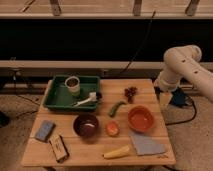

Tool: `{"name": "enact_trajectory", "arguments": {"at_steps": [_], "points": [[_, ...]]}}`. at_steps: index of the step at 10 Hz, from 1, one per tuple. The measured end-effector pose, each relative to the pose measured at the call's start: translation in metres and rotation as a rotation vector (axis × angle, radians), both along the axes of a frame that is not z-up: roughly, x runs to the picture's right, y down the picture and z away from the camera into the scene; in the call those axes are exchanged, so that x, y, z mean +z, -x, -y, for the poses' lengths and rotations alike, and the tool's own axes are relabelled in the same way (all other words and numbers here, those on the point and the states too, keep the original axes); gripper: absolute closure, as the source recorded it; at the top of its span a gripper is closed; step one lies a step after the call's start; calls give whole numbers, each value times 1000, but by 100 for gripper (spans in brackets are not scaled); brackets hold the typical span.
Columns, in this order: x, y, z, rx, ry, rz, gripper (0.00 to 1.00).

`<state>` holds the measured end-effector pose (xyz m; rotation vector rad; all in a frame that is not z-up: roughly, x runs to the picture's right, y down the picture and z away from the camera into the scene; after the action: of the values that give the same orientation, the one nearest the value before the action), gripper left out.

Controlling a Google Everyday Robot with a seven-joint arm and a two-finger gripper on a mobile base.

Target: Stack bowls into tray

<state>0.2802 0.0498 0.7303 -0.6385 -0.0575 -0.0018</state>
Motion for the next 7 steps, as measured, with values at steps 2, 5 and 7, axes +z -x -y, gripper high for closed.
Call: {"name": "enact_trajectory", "arguments": {"at_steps": [2,5,7], "points": [[0,0,0,0,0,0,22],[0,0,0,0,0,0,22],[11,0,0,7,-19,0,22]]}}
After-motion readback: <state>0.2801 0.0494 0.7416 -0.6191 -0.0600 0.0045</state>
